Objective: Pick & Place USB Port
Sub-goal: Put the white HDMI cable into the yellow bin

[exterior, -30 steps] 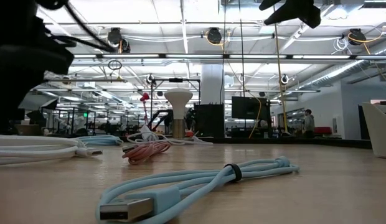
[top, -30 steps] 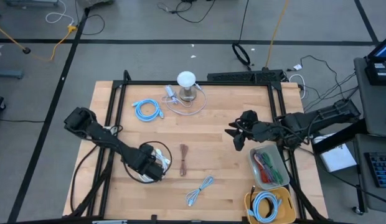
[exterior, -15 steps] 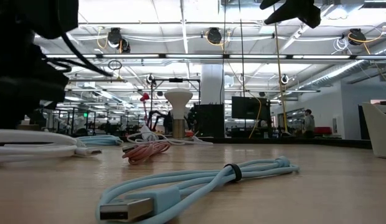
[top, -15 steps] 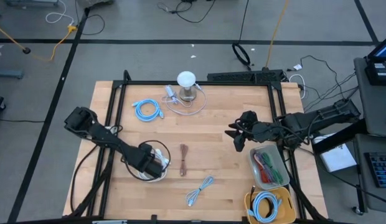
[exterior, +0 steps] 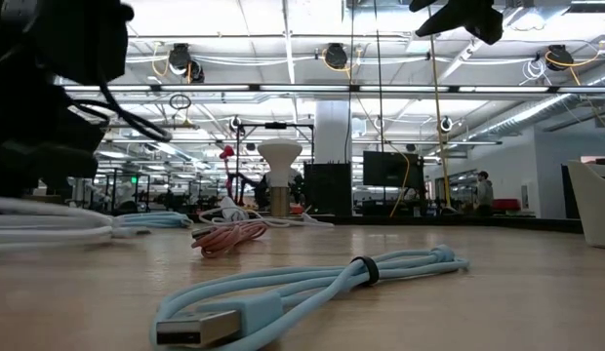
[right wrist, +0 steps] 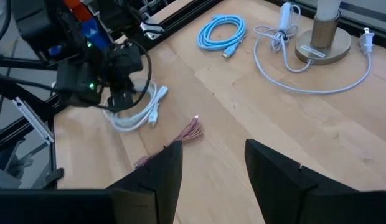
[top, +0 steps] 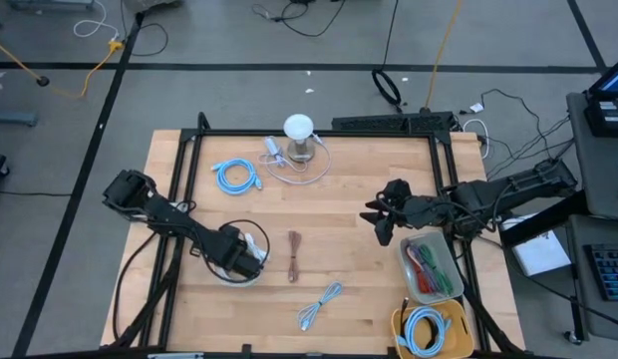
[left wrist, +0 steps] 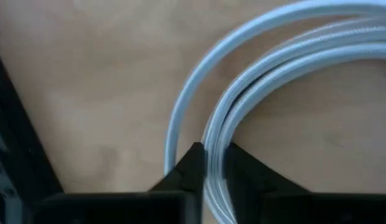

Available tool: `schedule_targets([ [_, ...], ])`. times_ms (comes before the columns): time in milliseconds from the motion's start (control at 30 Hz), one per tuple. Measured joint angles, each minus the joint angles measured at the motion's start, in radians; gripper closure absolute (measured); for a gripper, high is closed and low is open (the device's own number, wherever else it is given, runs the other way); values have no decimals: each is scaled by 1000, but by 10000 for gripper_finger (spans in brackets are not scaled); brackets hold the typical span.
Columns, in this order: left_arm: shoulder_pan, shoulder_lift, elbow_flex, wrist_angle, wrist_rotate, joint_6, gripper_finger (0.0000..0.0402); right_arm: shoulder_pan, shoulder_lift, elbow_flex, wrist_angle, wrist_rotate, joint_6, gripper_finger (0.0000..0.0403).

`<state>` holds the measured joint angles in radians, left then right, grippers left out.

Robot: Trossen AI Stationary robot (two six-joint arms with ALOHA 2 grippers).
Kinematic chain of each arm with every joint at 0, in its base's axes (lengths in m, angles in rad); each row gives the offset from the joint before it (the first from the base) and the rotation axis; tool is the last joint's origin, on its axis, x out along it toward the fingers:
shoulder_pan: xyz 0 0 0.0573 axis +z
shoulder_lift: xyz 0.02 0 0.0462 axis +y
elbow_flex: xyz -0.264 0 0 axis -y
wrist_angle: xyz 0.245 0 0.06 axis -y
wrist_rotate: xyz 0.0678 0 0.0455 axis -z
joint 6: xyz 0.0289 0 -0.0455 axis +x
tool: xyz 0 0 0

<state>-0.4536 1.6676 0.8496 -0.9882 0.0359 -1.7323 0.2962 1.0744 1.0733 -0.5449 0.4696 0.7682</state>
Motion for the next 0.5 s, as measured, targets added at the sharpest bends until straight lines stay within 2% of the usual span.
schedule_targets([
  [33, 1, 0, -1, -2, -11, 10, 370, 0, 0, 0, 0, -2, -2, 234],
  [200, -10, 1, 10, -10, -24, -5, 370, 0, 0, 0, 0, -29, 4, 234],
  [333, -52, -9, 68, -44, -115, -16, 371, 0, -3, 0, -4, -71, 35, 234],
  [500, -97, -18, 162, -175, -226, -55, 371, 1, -2, 0, -6, -112, 57, 234],
])
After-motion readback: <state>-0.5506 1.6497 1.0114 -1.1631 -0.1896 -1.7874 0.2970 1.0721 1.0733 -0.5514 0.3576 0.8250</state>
